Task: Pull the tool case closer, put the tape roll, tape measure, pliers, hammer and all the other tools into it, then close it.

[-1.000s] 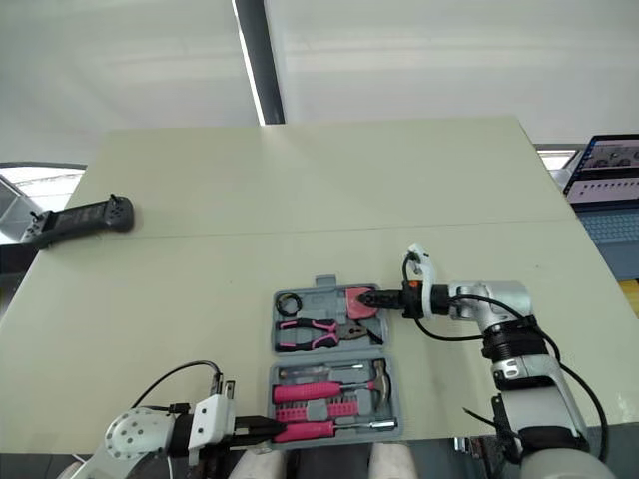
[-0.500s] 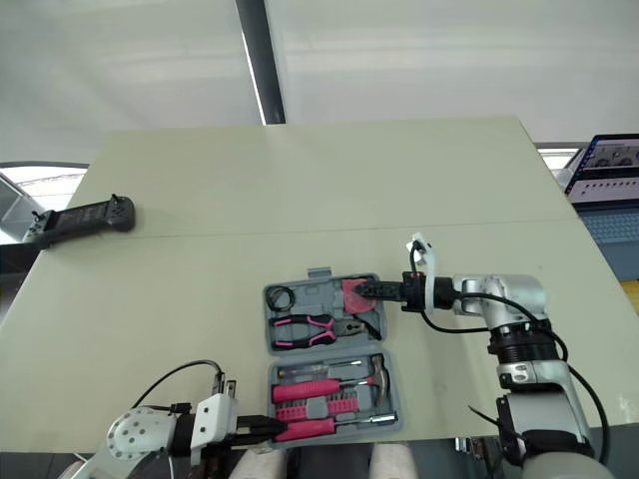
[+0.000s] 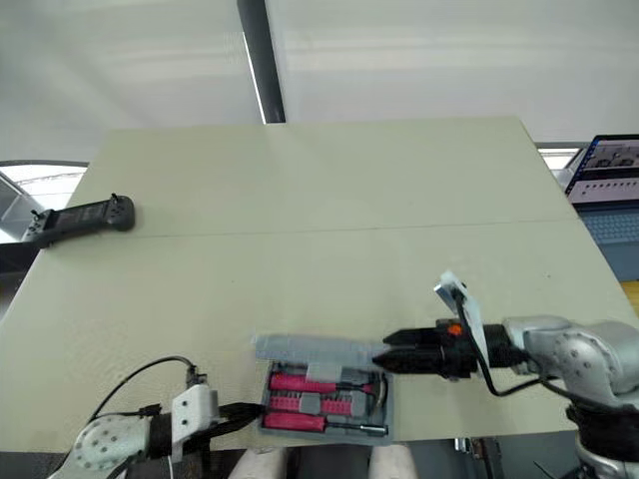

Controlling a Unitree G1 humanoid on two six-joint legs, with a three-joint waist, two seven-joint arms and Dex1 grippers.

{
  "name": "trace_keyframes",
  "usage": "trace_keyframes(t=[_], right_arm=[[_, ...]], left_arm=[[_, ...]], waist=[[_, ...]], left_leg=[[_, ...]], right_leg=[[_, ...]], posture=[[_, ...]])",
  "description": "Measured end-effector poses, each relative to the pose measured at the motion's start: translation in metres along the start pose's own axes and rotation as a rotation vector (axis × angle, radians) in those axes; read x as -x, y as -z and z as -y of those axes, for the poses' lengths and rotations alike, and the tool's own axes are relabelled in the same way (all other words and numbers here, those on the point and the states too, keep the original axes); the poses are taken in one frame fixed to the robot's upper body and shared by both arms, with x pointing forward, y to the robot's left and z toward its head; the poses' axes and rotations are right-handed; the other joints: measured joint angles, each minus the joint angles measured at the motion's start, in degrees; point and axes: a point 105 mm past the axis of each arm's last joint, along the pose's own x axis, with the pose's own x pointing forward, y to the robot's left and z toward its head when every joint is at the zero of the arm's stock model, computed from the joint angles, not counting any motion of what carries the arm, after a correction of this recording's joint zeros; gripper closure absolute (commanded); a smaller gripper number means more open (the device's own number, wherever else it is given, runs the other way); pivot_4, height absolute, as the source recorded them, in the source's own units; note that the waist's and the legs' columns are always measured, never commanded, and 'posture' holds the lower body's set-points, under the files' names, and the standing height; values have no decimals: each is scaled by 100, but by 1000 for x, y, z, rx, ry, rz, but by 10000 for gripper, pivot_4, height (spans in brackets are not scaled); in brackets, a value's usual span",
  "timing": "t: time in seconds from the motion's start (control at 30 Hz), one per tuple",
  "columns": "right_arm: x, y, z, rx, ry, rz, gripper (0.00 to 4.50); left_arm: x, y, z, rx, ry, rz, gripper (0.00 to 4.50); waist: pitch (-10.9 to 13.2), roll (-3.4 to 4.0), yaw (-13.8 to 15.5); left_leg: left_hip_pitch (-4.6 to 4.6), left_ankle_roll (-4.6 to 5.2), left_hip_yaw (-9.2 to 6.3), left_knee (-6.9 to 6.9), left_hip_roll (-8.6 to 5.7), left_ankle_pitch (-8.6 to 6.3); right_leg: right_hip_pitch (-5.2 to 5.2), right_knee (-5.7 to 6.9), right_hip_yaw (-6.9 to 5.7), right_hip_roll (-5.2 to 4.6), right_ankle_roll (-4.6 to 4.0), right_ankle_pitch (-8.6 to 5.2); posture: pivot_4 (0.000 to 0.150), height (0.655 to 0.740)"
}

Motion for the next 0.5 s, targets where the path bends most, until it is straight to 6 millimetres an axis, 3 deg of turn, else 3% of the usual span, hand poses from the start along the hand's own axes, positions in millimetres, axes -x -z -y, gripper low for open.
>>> trace_keyframes(t=[0.13, 0.27, 0.37, 0.5], right_arm=[[24, 18, -7, 29, 116, -17, 537], [35, 24, 11, 123, 251, 21, 537], [45, 31, 32, 192, 364, 39, 537], [48, 44, 47, 258, 428, 29, 537]], left_arm=[[54, -3, 12, 218, -97, -42, 45000], [85, 4, -17, 269, -249, -49, 45000], [84, 0, -50, 221, -335, -19, 45000], [71, -12, -72, 162, -360, 16, 45000]], waist=[[11, -29, -1], [13, -28, 119], [12, -39, 152], [5, -55, 89]], left_leg=[[15, 11, 22, 2, 1, -6], [22, 45, 22, 5, -6, -26], [20, 17, 18, 9, -8, -10], [23, 14, 19, 5, -6, -10]], right_leg=[[22, -25, 2, 2, 0, 0], [29, -32, 8, 3, -1, 0], [34, -36, 9, 3, 0, 0], [32, -29, 10, 3, 2, 1]], posture=[[1500, 7400], [1500, 7400], [1500, 7400], [1500, 7400]])
